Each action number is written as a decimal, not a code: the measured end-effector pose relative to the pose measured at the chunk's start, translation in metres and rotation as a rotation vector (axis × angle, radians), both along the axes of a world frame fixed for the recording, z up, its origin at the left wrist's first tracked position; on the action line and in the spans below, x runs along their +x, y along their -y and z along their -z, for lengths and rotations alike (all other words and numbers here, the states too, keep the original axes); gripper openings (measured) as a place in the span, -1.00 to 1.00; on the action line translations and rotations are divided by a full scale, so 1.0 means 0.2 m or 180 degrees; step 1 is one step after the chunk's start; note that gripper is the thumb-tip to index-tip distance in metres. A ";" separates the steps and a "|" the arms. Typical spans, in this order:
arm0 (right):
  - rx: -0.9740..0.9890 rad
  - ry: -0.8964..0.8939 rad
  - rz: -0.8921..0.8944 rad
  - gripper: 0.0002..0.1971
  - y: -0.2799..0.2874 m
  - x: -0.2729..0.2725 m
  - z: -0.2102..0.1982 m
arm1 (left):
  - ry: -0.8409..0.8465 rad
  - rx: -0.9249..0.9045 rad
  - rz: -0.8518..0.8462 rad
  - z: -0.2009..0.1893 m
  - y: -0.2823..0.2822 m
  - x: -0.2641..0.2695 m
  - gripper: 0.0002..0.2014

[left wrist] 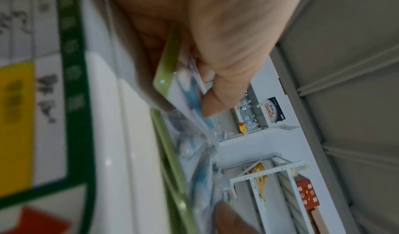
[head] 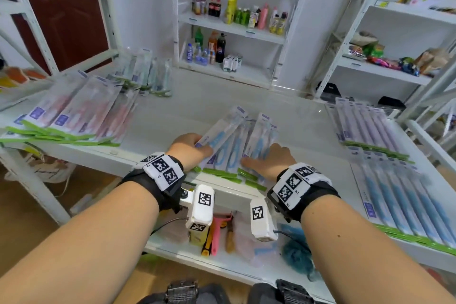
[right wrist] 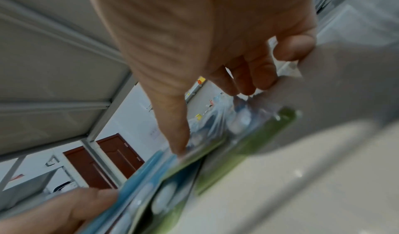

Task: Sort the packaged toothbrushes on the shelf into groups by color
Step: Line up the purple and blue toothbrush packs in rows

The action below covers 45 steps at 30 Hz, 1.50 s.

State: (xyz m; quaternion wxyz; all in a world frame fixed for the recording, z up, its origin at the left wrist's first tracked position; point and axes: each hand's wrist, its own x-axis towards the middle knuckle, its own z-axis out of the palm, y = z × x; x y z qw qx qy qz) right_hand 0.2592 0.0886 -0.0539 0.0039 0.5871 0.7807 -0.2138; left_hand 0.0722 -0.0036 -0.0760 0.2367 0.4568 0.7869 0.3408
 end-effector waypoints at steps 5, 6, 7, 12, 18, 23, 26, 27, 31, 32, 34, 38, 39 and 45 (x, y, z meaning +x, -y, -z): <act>0.0002 -0.0170 0.0124 -0.33 -0.02 0.01 0.00 | 0.1037 0.0313 -0.0154 0.03 0.00 -0.07 -0.83; 0.0029 -0.0172 0.0123 -0.41 -0.03 0.02 0.00 | 0.1134 0.0365 -0.0140 0.04 0.00 -0.07 -0.85; 0.0068 -0.0147 0.0114 -0.47 -0.03 0.02 0.01 | 0.1198 0.0396 -0.0138 0.04 0.00 -0.06 -0.87; 0.0165 -0.0313 0.0191 -0.70 -0.04 0.05 0.02 | 0.1465 0.0450 -0.0121 0.05 0.01 -0.06 -0.79; 0.0116 -0.0560 0.0340 -0.81 -0.07 0.12 0.02 | 0.1532 0.0506 -0.0187 0.06 0.01 -0.06 -0.71; -0.0557 -0.1601 0.0646 -0.91 -0.08 0.21 0.03 | 0.1486 0.0573 -0.0253 0.07 0.01 -0.07 -0.68; -0.0522 -0.1985 0.0905 -0.75 -0.08 0.23 0.04 | 0.1486 0.0658 -0.0324 0.07 0.02 -0.06 -0.73; -0.0368 -0.1996 0.0946 -0.68 -0.09 0.25 0.04 | 0.1550 0.0728 -0.0395 0.07 0.02 -0.05 -0.77; -0.0386 -0.2769 0.1211 -0.76 -0.08 0.34 0.04 | 0.1795 0.0973 -0.0703 0.05 0.02 -0.03 -0.87; -0.0517 -0.3080 0.1337 -0.86 -0.08 0.37 0.04 | 0.1885 0.1013 -0.0792 0.03 0.02 -0.03 -0.85; -0.0703 -0.3400 0.1488 -0.89 -0.08 0.45 0.00 | 0.2079 0.1105 -0.0917 -0.01 0.02 -0.01 -0.82; -0.1237 -0.3935 0.1512 -0.83 -0.12 0.65 -0.10 | 0.2242 0.1307 -0.0814 -0.10 -0.02 0.17 -0.79; -0.1324 -0.4040 0.1502 -0.79 -0.13 0.70 -0.12 | 0.2335 0.1335 -0.0751 -0.12 -0.05 0.24 -0.78; -0.1286 -0.4478 0.1523 -0.84 -0.17 1.06 -0.18 | 0.2805 0.1005 -0.0158 -0.21 -0.24 0.74 -0.74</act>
